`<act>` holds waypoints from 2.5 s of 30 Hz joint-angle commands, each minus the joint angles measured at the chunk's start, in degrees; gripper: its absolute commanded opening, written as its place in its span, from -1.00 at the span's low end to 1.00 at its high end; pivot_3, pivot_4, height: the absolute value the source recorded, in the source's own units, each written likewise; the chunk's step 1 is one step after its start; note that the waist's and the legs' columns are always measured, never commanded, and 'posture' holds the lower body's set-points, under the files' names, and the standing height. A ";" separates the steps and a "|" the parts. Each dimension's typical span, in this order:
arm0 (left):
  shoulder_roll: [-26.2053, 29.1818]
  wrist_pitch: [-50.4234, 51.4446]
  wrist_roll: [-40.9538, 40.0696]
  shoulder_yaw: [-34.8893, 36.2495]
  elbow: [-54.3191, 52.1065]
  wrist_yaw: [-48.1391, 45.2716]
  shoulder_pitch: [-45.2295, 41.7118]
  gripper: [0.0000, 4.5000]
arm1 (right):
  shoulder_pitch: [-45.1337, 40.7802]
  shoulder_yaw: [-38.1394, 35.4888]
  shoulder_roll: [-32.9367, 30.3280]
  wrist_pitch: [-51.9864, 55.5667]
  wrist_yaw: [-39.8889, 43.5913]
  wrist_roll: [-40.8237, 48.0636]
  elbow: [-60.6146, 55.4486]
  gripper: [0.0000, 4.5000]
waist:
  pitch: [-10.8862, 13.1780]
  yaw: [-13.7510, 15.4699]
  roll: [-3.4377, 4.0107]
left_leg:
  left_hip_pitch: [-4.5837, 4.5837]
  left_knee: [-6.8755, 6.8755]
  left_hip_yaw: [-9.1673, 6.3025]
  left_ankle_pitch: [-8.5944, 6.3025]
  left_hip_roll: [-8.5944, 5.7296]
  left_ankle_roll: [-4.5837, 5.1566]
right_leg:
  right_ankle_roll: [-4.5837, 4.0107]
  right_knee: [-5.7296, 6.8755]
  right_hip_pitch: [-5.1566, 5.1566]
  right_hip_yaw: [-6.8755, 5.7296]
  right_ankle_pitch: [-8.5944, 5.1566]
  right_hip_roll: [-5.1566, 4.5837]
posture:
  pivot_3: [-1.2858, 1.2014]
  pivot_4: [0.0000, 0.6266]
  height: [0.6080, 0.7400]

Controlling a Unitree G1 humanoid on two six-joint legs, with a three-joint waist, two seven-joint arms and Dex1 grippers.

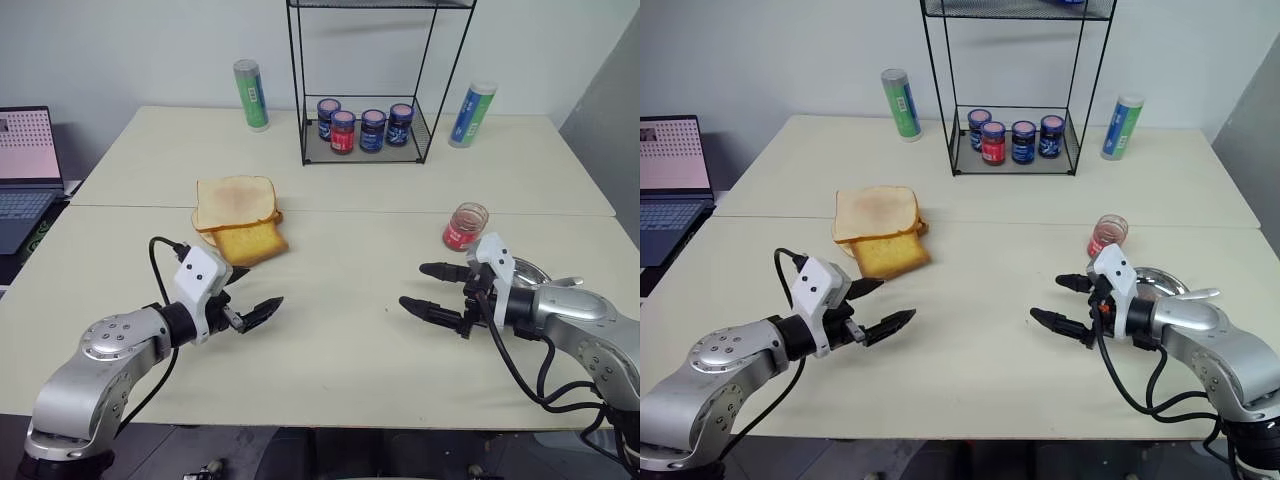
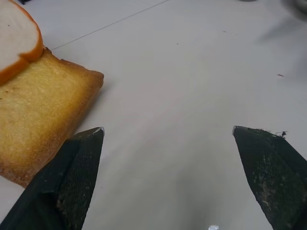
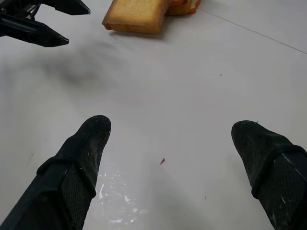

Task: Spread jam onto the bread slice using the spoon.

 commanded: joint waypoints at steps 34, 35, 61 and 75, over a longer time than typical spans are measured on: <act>-17.99 -7.10 -0.65 17.43 32.02 24.41 -24.20 1.00 | -15.18 7.91 9.01 -6.55 5.35 -5.68 1.41 1.00 | -0.20 0.35 -0.38 | -0.04 0.18 -0.01 0.01 -0.02 -0.01 | 0.00 0.07 -0.01 -0.05 0.06 -0.01 | 0.03 -0.52 1.00; -17.70 -7.69 -0.71 17.32 33.87 23.66 -25.17 1.00 | -15.67 7.67 9.56 -6.58 5.25 -5.39 1.47 1.00 | -0.20 0.29 -0.37 | -0.04 0.18 -0.02 0.01 -0.02 -0.02 | 0.00 0.07 -0.01 -0.05 0.06 -0.01 | 0.03 -0.52 1.00; -15.30 -10.80 -0.12 14.77 44.38 19.29 -29.97 -0.46 | -16.66 5.82 11.24 -5.81 1.80 -5.97 1.81 1.00 | -0.20 -0.10 -0.38 | -0.06 0.17 0.00 0.11 0.00 -0.19 | 0.00 0.07 -0.07 -0.04 0.06 -0.02 | 0.03 -0.52 1.00; -13.31 -10.64 -2.16 16.43 41.30 19.63 -32.44 -1.00 | -16.22 5.62 11.70 -6.40 1.21 -6.80 2.17 1.00 | -0.20 -0.10 -0.38 | -0.07 0.17 0.00 0.11 0.00 -0.19 | 0.00 0.08 -0.07 -0.04 0.06 -0.01 | 0.03 -0.52 1.00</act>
